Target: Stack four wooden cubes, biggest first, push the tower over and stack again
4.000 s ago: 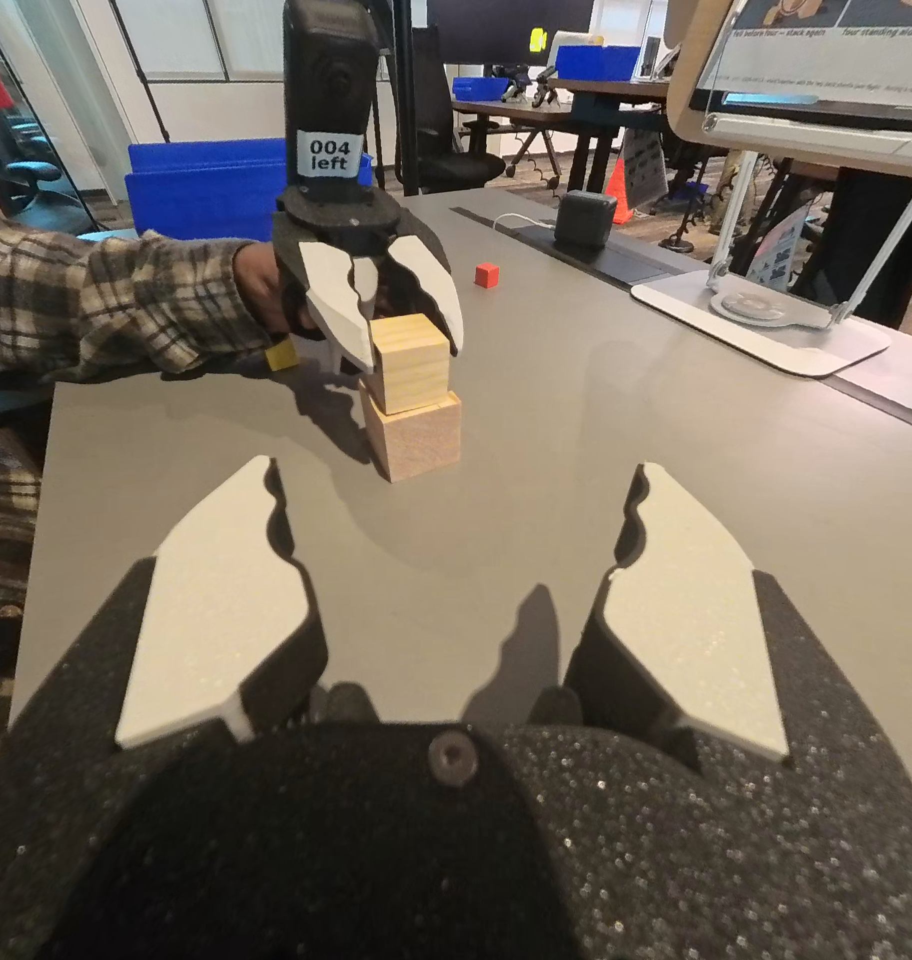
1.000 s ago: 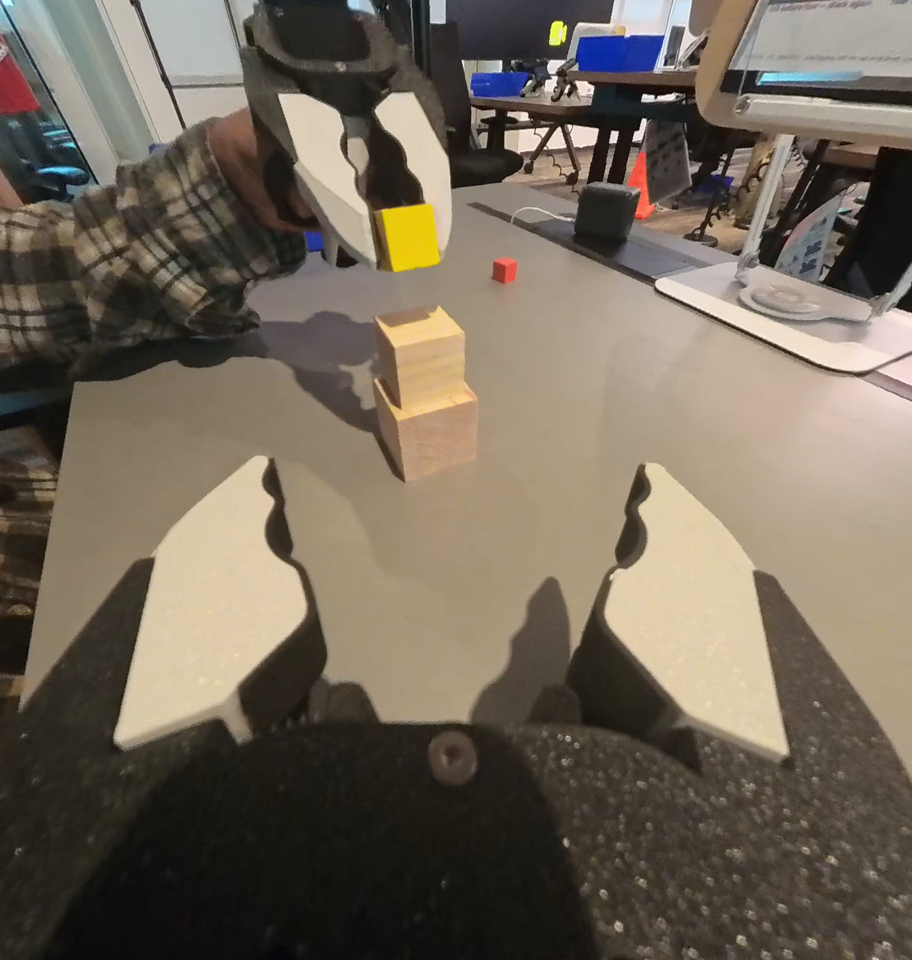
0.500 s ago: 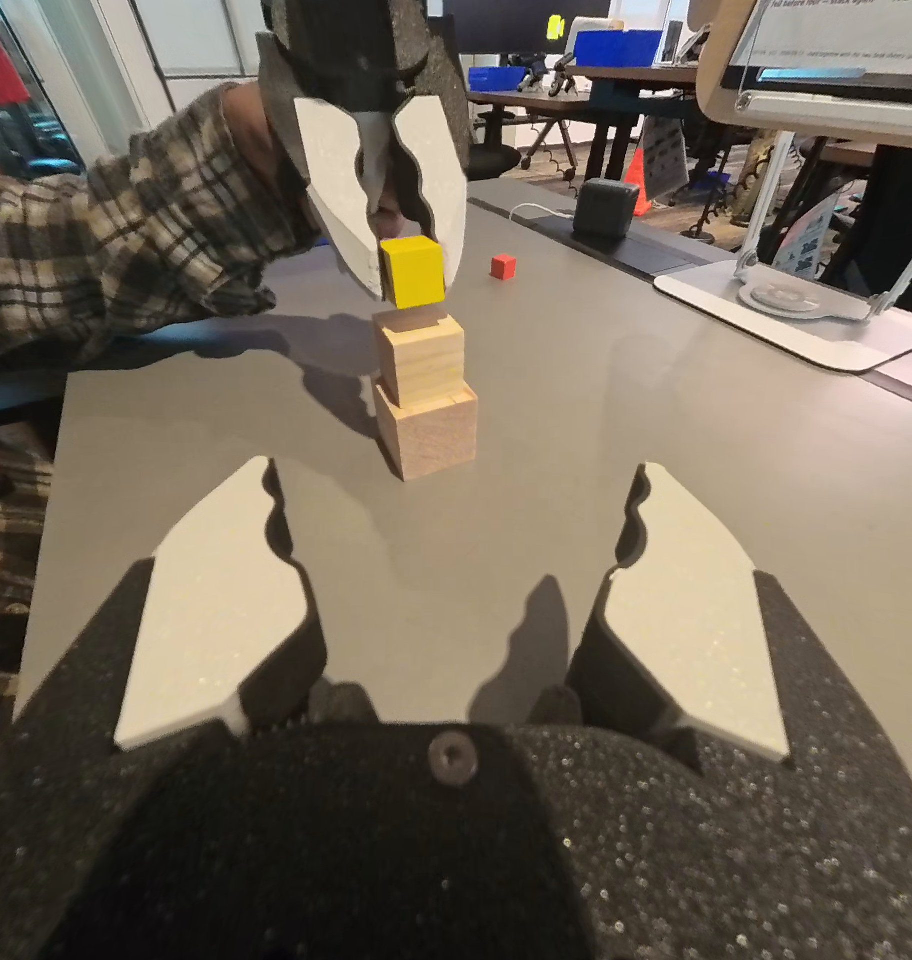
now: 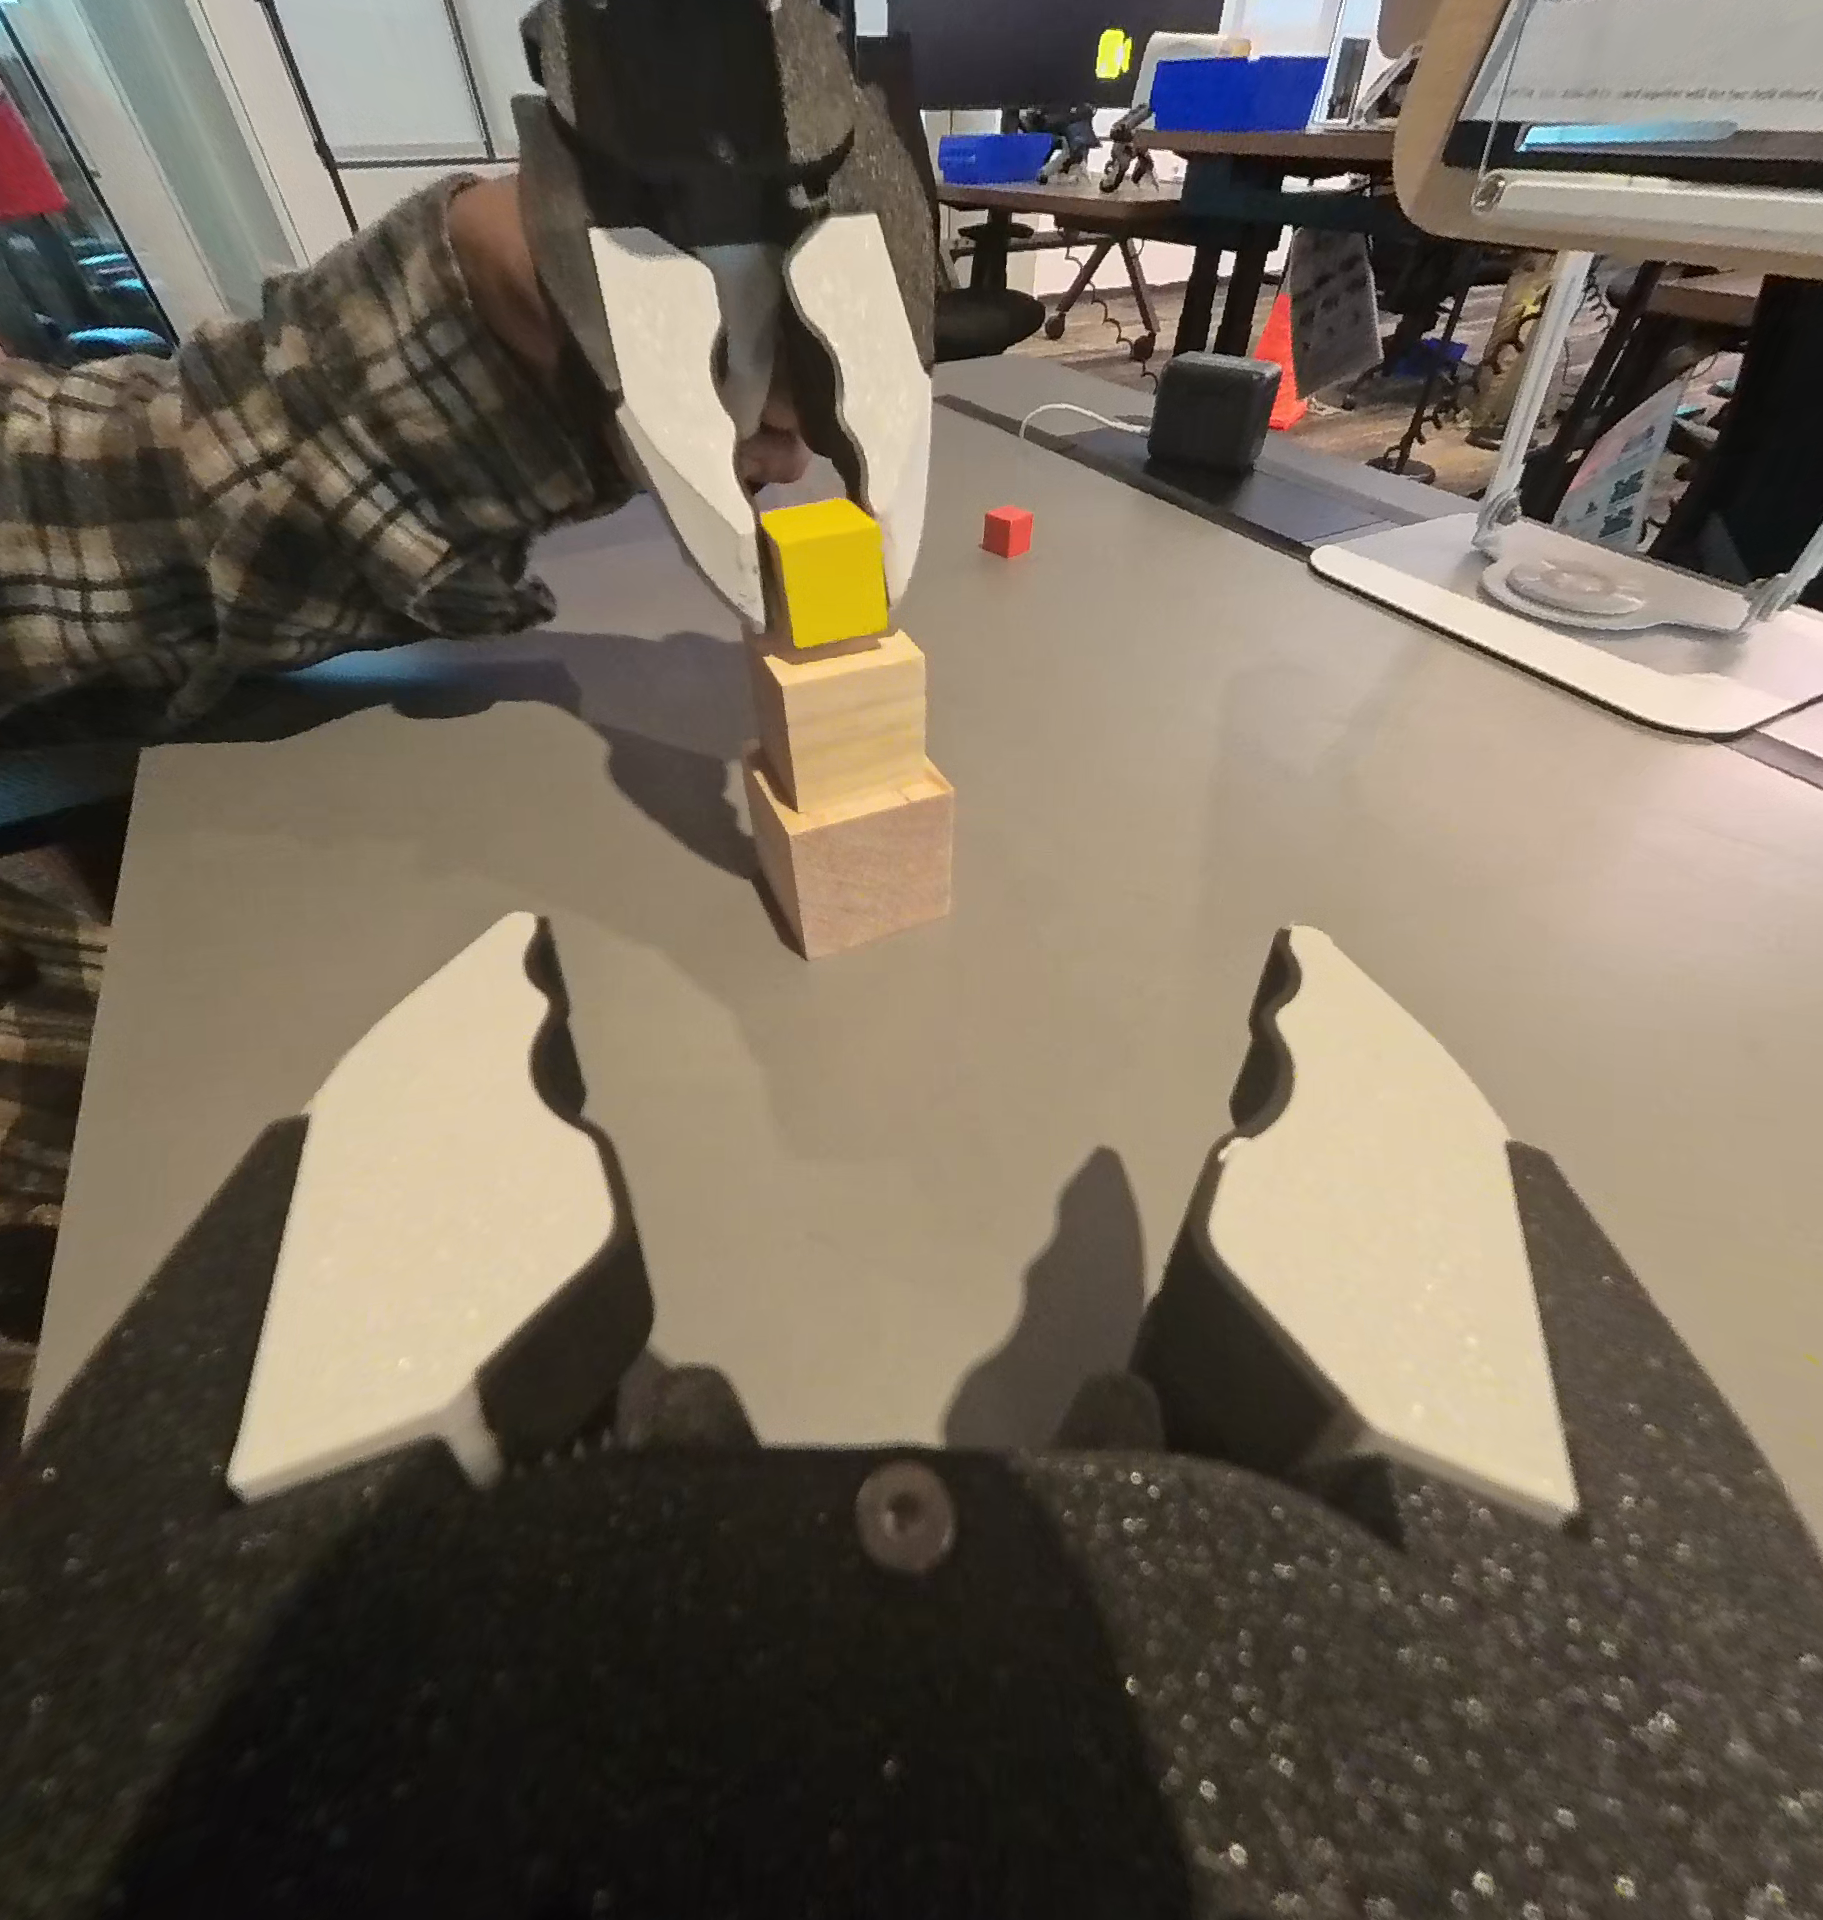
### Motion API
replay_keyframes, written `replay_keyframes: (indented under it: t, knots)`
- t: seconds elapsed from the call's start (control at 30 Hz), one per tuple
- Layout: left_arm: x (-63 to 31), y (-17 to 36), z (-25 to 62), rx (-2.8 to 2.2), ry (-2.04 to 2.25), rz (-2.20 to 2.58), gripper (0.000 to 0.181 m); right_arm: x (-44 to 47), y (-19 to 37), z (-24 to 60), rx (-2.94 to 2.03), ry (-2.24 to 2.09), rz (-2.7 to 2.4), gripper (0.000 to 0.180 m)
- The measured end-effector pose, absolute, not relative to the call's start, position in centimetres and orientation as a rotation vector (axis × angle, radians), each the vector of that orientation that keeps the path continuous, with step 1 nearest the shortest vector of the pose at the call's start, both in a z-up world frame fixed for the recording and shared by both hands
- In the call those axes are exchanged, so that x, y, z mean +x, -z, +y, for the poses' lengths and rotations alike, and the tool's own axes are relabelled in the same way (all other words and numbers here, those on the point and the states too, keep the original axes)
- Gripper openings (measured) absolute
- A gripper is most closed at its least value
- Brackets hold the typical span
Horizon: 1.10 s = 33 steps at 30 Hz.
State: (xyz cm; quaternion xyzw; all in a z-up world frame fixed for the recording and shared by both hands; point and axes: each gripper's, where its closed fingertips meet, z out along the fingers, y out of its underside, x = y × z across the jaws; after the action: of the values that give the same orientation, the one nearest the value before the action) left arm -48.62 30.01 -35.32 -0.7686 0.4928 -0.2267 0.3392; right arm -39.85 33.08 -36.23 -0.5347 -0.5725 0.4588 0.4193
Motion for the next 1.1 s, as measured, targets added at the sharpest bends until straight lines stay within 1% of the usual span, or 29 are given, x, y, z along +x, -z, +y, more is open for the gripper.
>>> replay_keyframes:
  t: [0.93,1.0,1.1]
  knots:
    - [-48.44,35.64,30.09,-2.021,0.612,1.278,0.028,-39.89,36.42,32.89,-1.346,-1.156,-1.443,0.122]
    - [-48.38,35.61,30.02,-2.018,0.618,1.281,0.03,-39.9,36.43,32.88,-1.346,-1.157,-1.443,0.122]
    - [-48.52,35.5,30.2,-2.017,0.61,1.265,0.038,-39.9,36.46,32.87,-1.348,-1.158,-1.443,0.123]
